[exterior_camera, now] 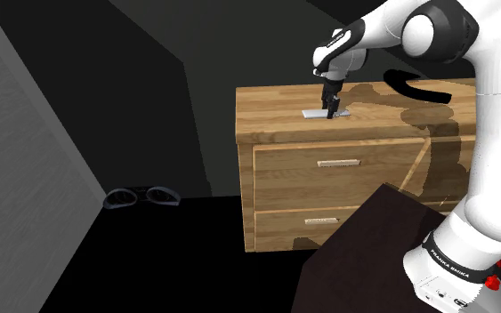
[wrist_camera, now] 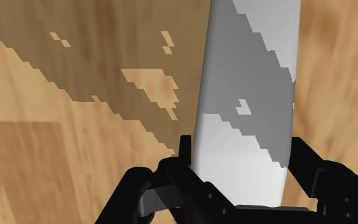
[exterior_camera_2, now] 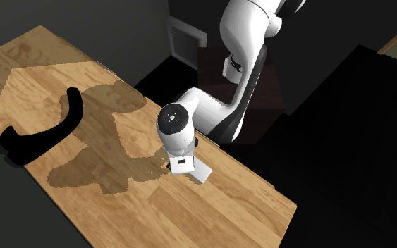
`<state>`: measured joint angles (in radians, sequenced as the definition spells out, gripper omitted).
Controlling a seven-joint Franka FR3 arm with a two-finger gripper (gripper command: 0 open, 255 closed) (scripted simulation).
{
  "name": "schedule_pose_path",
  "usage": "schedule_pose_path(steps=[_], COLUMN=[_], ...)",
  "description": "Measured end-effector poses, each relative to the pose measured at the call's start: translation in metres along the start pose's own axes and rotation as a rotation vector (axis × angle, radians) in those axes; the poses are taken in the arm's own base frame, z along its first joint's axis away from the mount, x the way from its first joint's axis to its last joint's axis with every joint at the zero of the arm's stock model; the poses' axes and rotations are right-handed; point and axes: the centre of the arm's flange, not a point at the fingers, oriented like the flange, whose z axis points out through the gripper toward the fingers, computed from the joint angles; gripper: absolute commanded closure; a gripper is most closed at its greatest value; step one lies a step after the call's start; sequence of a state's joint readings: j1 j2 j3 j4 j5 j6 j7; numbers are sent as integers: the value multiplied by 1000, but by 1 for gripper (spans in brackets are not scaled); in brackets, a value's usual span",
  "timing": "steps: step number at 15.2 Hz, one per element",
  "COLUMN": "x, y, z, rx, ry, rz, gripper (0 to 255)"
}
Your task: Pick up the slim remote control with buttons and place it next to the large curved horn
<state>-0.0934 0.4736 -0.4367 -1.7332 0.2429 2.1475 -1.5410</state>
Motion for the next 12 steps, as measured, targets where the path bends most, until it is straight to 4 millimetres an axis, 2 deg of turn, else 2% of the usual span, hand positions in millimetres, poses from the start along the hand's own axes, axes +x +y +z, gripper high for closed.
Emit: schedule_pose_path(steps=[4,12], x=[0,1], y=[0,0], z=[-3,-42], rx=[0,0], ry=[0,0], rz=[0,0], gripper=[255,255])
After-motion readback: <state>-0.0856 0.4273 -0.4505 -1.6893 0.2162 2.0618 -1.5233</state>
